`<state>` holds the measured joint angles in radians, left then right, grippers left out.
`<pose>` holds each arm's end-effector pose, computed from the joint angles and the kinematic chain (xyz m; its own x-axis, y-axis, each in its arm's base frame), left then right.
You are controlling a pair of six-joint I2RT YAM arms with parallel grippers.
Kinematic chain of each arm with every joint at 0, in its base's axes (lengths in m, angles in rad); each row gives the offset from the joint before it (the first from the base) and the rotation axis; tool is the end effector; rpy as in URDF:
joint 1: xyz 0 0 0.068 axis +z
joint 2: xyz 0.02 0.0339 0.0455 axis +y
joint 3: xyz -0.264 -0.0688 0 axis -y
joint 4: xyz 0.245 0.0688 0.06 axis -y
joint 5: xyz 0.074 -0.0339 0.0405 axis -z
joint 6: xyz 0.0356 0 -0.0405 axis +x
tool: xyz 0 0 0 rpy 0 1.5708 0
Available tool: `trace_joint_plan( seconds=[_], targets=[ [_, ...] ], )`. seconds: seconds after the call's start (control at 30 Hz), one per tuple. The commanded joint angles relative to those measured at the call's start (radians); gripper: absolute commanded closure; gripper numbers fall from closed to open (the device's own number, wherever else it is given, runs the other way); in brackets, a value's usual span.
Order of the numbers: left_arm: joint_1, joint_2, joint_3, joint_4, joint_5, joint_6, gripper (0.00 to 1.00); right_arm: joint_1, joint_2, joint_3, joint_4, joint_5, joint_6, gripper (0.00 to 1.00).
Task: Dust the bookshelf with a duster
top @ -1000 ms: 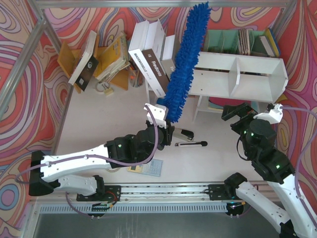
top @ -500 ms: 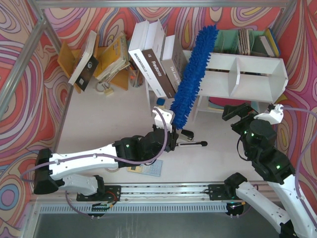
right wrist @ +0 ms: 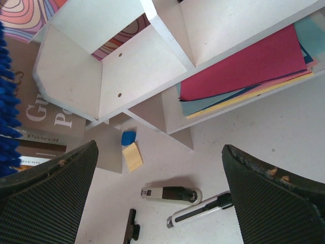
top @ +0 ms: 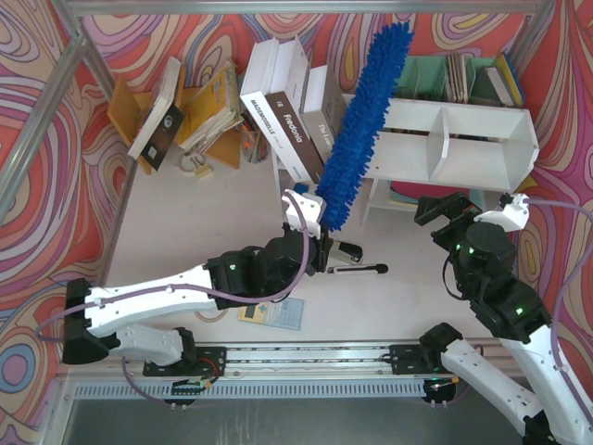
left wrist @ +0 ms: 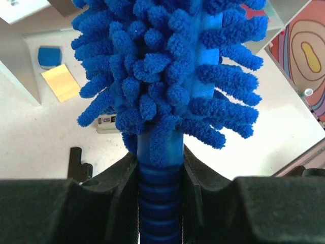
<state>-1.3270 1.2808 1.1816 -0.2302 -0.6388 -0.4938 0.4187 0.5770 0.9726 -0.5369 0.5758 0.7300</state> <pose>0.0909 -0.2776 0.3687 -0.3735 -0.0749 -0.9246 0.5291 0.8015 -0.2787 0.1034 0.0248 0.3927 0.0051 0.6145 -0.7889 0.1987 0.7725 0.6031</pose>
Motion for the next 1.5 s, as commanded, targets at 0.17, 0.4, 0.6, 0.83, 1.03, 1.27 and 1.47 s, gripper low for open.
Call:
trace_joint_plan(
  seconds=[0.17, 0.4, 0.6, 0.83, 1.03, 1.27, 1.47],
  targets=[
    [0.008, -0.145, 0.016, 0.113, -0.045, 0.196, 1.00, 0.000, -0.013, -0.001, 0.008, 0.021, -0.011, 0.05],
    [0.018, -0.253, -0.067, 0.115, 0.020, 0.325, 1.00, 0.001, -0.016, -0.007, 0.007, 0.024, -0.011, 0.05],
    [0.021, -0.382, -0.199, 0.176, 0.046, 0.315, 1.00, 0.001, -0.010, -0.016, 0.007, 0.014, 0.000, 0.04],
    [0.020, -0.572, -0.344, 0.248, 0.108, 0.381, 1.00, 0.001, 0.004, -0.017, 0.014, 0.005, 0.001, 0.05],
    [0.020, -0.662, -0.443, 0.280, 0.037, 0.423, 1.00, 0.000, 0.010, -0.022, 0.016, -0.003, 0.011, 0.05],
    [0.020, -0.728, -0.578, 0.470, -0.073, 0.500, 1.00, 0.000, 0.010, -0.030, 0.014, -0.003, 0.012, 0.05],
    [0.021, -0.689, -0.682, 0.686, -0.088, 0.635, 1.00, 0.001, 0.012, -0.032, 0.015, -0.005, 0.016, 0.05]
  ],
)
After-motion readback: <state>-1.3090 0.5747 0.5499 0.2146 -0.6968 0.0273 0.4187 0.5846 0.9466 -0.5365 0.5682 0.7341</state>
